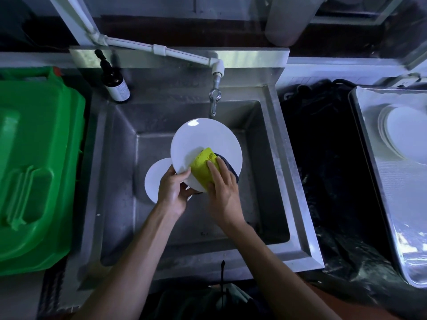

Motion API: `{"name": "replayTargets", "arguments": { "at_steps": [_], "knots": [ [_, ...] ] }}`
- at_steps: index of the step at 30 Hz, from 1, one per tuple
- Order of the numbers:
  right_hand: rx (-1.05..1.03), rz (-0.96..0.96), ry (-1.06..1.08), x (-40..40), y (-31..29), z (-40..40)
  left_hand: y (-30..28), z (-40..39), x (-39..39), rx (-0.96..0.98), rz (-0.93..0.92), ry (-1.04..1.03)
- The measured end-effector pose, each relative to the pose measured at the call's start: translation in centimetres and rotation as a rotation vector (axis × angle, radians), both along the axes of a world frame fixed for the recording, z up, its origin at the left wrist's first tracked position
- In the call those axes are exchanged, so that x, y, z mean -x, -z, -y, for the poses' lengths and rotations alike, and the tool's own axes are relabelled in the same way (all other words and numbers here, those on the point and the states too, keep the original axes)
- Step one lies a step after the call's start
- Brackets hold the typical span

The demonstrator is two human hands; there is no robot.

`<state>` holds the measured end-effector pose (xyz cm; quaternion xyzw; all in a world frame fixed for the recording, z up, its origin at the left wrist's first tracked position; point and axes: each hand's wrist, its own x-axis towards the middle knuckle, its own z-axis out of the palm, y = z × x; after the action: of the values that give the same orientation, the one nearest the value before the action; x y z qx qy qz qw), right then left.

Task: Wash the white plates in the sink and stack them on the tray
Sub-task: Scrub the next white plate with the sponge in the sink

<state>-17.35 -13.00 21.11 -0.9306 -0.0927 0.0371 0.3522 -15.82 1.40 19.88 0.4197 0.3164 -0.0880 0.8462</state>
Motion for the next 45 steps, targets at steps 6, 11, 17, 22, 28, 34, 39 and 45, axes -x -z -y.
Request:
{"name": "replayTargets", "arguments": {
  "at_steps": [6,11,17,22,28,34,39,45],
  "knots": [
    [0.047,0.024,0.046,-2.5,-0.6,2.2,-1.1,-0.3,0.0,-0.049,0.024,0.043],
    [0.075,0.027,0.078,-4.9,-0.8,3.4,-1.5,-0.4,0.2,-0.066,0.016,0.111],
    [0.119,0.059,0.057,-7.7,-1.4,4.1,-1.4,-0.8,0.4,-0.092,-0.014,0.222],
    [0.097,0.084,0.020,-9.4,-2.3,3.4,-1.4,-0.5,0.6,-0.092,-0.004,0.282],
    [0.089,0.131,-0.107,-9.7,-2.7,1.9,-1.4,-1.0,0.2,-0.111,0.016,0.318],
    [0.052,0.125,-0.255,-8.8,-2.2,0.9,-1.7,-1.0,0.0,-0.127,0.001,0.346],
    [0.028,0.076,-0.401,-6.9,-2.5,0.9,-1.7,-1.1,0.1,-0.133,-0.016,0.349],
    [-0.026,0.109,-0.390,-3.7,-3.8,-0.2,-1.0,-1.7,-0.1,-0.126,-0.006,0.331]
  ]
}}
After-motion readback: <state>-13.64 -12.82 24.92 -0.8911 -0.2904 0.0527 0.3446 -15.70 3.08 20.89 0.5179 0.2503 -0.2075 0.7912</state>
